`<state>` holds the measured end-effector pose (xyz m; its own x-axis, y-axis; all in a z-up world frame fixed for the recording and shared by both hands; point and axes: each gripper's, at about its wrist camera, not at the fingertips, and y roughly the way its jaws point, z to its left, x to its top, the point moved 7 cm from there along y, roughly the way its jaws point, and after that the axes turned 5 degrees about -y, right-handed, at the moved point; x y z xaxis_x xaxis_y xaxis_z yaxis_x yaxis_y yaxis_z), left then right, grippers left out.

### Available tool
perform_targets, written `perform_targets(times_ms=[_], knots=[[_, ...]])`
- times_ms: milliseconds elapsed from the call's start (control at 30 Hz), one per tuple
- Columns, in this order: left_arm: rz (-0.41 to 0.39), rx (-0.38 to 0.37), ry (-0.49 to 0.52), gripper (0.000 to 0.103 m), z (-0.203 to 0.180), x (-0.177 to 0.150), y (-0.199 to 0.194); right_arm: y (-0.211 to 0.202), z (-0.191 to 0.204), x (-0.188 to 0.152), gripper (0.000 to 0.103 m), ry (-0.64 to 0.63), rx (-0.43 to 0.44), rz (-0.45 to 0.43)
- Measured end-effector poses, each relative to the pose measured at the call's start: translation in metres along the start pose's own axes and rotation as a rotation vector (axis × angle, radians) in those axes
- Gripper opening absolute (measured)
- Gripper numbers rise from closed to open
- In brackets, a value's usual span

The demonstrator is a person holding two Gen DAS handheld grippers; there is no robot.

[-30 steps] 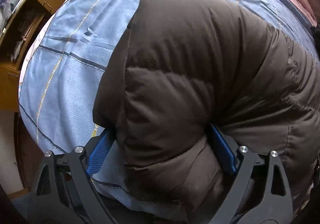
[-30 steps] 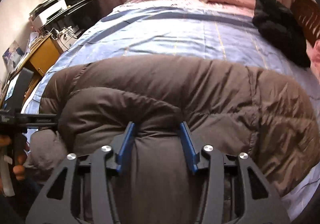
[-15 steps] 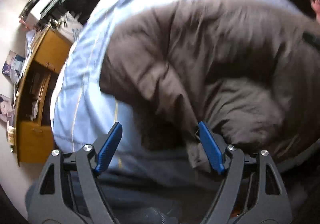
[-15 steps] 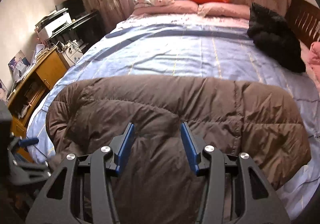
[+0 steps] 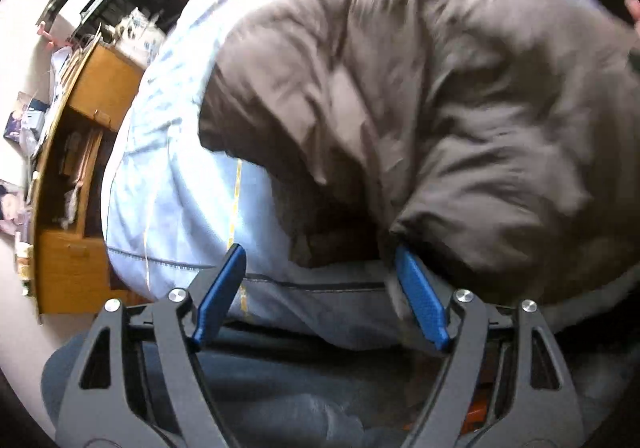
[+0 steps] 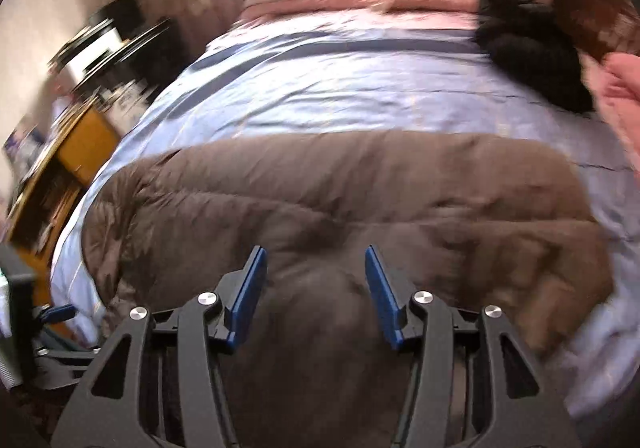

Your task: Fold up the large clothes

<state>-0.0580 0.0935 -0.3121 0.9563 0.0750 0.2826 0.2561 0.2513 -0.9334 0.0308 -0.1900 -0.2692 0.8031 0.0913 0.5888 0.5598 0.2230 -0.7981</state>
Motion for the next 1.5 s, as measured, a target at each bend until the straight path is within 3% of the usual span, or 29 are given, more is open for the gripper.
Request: perform_targets(times_ms=[100, 200, 333, 500, 633, 733, 767, 900, 967, 1067, 1167, 1267, 1367, 1500], knots=[[-0.121, -0.047, 0.013, 0.082, -0.006, 0.009, -0.038, -0.002, -0.01, -0.021, 0.053, 0.07, 0.008, 0.094], [-0.226, -0.123, 0.013, 0.088, -0.02, 0.022, -0.061, -0.001, 0.008, -0.04, 0.053, 0.011, 0.046, 0.125], [-0.117, -0.154, 0.054, 0.088, -0.05, 0.021, -0.029, 0.009, 0.029, -0.05, 0.053, -0.091, -0.021, 0.149], [0.04, -0.174, -0.004, 0.098, -0.055, 0.009, 0.023, 0.039, 0.034, -0.071, 0.065, -0.167, -0.085, 0.215], [0.073, -0.174, -0.021, 0.101, -0.056, 0.01, 0.035, 0.051, 0.031, -0.074, 0.07, -0.164, -0.086, 0.221], [-0.005, -0.129, 0.027, 0.099, -0.064, 0.013, 0.024, 0.046, 0.03, -0.071, 0.07, -0.154, -0.07, 0.203], [-0.033, -0.136, 0.033, 0.093, -0.066, 0.013, 0.016, 0.036, 0.027, -0.068, 0.07, -0.136, -0.055, 0.185], [-0.172, -0.245, 0.0, 0.088, -0.064, 0.021, -0.032, 0.003, 0.015, -0.043, 0.07, -0.032, 0.016, 0.064], [-0.266, -0.292, -0.007, 0.088, -0.064, 0.034, -0.062, -0.011, 0.006, -0.025, 0.07, -0.009, -0.005, 0.007], [-0.335, -0.314, 0.037, 0.092, -0.077, 0.058, -0.083, -0.007, -0.006, -0.007, 0.071, -0.037, -0.089, 0.03], [-0.317, -0.316, 0.078, 0.092, -0.099, 0.073, -0.073, 0.011, -0.02, -0.007, 0.071, 0.016, -0.121, 0.083], [-0.208, -0.358, 0.025, 0.093, -0.101, 0.079, -0.031, 0.033, -0.029, -0.022, 0.072, 0.035, -0.129, 0.145], [-0.133, -0.377, -0.025, 0.101, -0.104, 0.074, 0.0, 0.049, -0.032, -0.031, 0.083, 0.04, -0.14, 0.148], [-0.108, -0.364, -0.036, 0.101, -0.104, 0.079, 0.004, 0.05, -0.033, -0.031, 0.085, 0.058, -0.13, 0.151]])
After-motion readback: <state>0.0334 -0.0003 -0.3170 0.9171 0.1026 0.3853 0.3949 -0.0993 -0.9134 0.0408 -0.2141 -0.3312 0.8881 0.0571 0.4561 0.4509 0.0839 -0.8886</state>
